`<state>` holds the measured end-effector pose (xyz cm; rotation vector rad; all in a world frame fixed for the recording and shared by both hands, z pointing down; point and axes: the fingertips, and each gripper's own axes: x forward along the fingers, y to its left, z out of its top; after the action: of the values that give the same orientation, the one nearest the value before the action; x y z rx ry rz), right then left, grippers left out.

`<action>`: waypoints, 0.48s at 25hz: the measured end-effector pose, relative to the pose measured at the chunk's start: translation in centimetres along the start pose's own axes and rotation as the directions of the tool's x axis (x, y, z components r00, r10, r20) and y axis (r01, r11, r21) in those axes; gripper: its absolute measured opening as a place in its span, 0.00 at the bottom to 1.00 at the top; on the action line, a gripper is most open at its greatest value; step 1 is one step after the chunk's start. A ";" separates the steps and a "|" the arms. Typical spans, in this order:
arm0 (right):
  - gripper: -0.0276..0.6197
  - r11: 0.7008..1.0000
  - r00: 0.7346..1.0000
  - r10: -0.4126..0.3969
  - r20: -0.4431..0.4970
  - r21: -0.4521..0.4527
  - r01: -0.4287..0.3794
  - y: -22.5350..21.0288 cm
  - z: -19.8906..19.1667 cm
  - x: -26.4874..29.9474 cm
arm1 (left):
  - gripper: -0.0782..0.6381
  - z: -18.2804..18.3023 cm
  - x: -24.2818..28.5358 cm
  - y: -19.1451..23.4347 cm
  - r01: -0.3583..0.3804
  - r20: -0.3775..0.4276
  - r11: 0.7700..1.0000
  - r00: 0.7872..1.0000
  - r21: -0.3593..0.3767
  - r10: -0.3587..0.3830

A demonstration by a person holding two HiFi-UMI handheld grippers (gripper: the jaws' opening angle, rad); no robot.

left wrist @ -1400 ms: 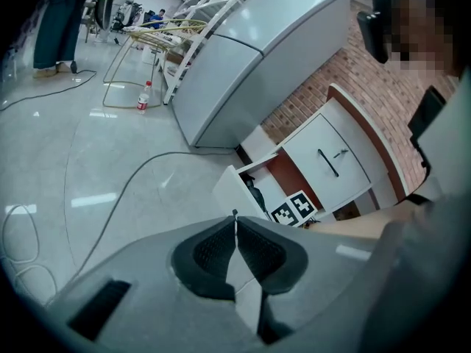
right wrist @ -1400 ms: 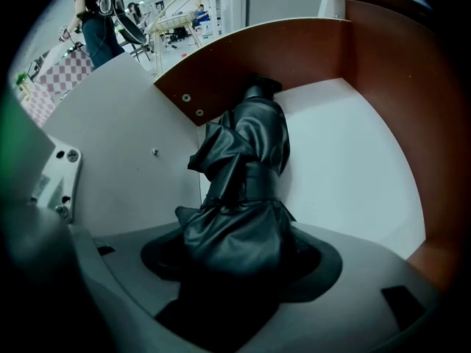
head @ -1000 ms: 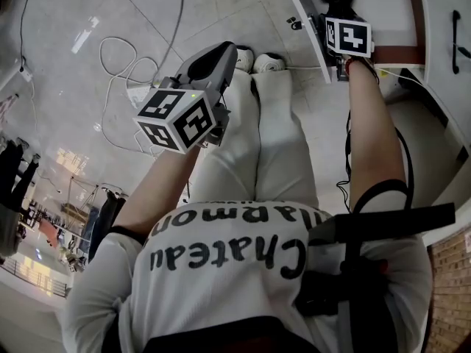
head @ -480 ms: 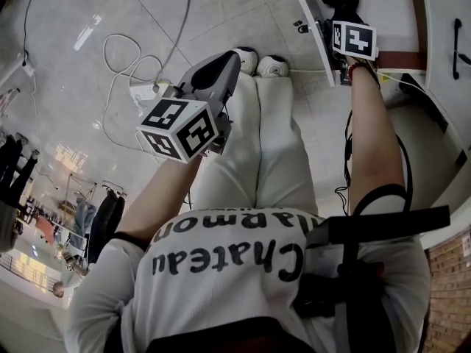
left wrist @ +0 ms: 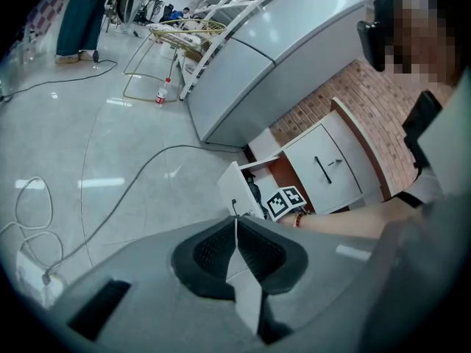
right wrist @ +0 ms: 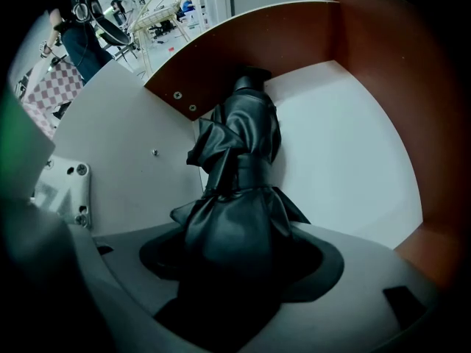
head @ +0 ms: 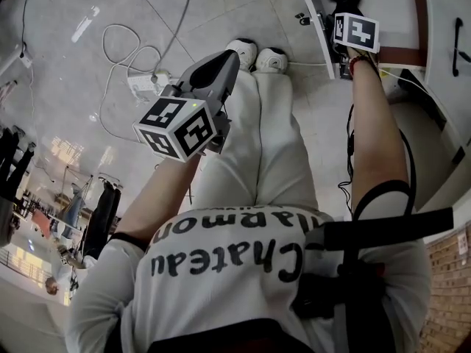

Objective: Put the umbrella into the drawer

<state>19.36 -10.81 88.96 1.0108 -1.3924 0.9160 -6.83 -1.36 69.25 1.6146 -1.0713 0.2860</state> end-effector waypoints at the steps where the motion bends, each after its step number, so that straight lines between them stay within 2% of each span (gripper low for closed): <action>1: 0.52 1.000 1.000 0.013 -0.010 0.000 -0.013 0.1 -0.2 -0.1 | 0.14 0.1 -0.1 -0.1 0.002 0.005 1.000 1.000 -0.009 -0.002; 6: 0.52 0.996 0.995 0.089 -0.040 0.029 -0.088 0.4 -0.3 -0.8 | 0.14 1.3 -1.4 -0.3 -0.006 0.038 0.999 0.999 -0.034 0.008; 12: 0.52 0.994 0.993 0.105 -0.061 0.030 -0.103 0.2 -0.6 -2.7 | 0.14 3.4 -3.5 -1.4 -0.014 0.084 1.000 0.996 -0.020 0.016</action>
<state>19.38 -9.94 86.28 0.9289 -1.3931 1.0374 -8.91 -2.66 64.79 1.6142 -1.1472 0.2189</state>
